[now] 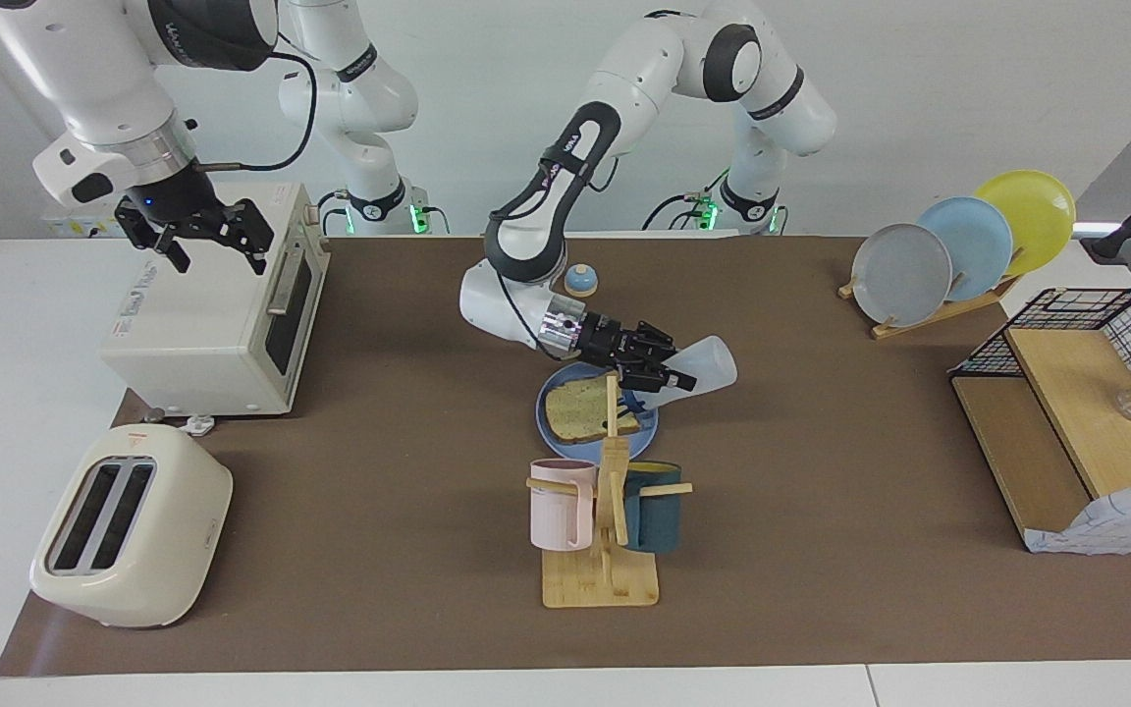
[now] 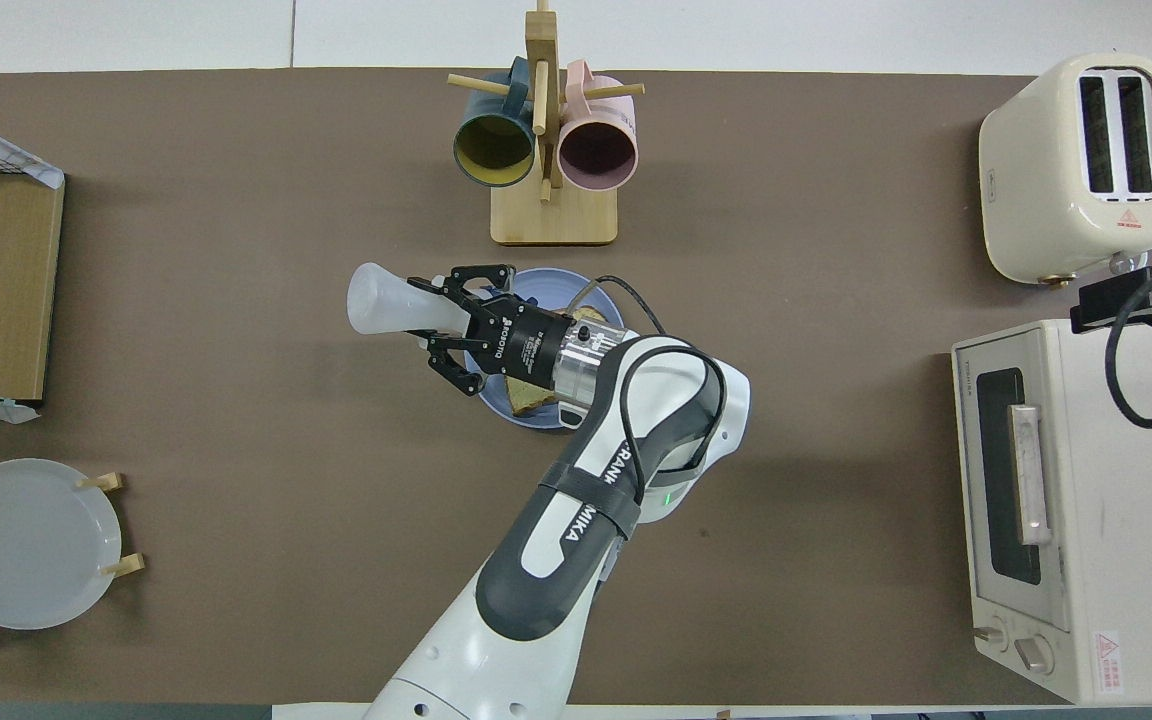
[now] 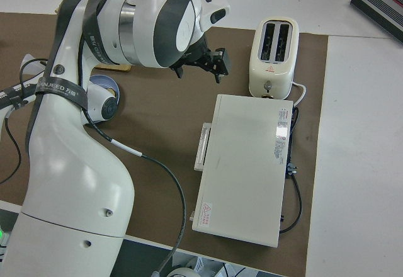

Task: Put bread on plate and add seasoning
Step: 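Tilt and shake the bottle over the bread with the left gripper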

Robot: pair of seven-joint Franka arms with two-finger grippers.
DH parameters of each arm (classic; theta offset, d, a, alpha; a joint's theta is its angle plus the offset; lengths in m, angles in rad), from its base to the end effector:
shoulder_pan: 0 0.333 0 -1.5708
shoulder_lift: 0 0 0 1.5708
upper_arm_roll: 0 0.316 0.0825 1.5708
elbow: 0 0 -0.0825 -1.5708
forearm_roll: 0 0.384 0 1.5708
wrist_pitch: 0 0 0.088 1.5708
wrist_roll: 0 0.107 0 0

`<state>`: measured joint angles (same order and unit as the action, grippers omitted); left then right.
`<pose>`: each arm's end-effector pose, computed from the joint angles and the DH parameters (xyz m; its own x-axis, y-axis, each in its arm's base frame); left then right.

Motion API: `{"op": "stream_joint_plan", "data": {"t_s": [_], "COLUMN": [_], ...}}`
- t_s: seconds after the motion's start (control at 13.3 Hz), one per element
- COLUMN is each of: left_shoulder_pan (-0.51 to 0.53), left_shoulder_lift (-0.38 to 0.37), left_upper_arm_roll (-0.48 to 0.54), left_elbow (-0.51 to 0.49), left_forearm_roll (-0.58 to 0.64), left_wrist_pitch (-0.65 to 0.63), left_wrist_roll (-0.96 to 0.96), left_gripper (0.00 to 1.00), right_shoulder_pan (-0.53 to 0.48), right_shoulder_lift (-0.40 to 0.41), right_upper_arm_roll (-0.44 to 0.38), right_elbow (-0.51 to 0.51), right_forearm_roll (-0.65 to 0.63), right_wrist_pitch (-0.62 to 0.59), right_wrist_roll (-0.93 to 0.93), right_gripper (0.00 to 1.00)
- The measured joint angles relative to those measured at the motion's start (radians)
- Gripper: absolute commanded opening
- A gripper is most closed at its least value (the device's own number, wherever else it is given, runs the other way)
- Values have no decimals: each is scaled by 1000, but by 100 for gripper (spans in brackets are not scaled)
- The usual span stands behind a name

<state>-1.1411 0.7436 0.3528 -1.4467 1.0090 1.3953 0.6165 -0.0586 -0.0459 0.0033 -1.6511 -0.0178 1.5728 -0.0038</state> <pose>0.5045 -0.4323 0.3081 0.2517 -0.2523 -0.9343 -0.8792 0.3439 -0.3298 0.5381 -0.0316 0.6119 0.9981 -0.0514 -0.0325 -0.0509 -0.9985 0.0178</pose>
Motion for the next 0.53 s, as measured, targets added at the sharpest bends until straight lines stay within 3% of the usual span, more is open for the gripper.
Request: {"op": "stream_joint_plan", "data": {"t_s": [0.23, 0.53], "left_shoulder_pan": [55, 50], "left_shoulder_lift": [2, 2], "left_upper_arm_roll": [4, 0], "left_elbow": [0, 0], "left_forearm_roll": [26, 30], "left_wrist_pitch": [46, 51], "left_wrist_roll": [0, 0], "left_gripper": [0, 0], "right_shoulder_pan": [0, 0], "right_shoulder_lift": [0, 0], "right_upper_arm_roll": [0, 0], "right_elbow": [0, 0], "right_forearm_roll": [0, 0], "right_wrist_pitch": [0, 0], "right_wrist_roll": [0, 0], "right_gripper": [100, 100]}}
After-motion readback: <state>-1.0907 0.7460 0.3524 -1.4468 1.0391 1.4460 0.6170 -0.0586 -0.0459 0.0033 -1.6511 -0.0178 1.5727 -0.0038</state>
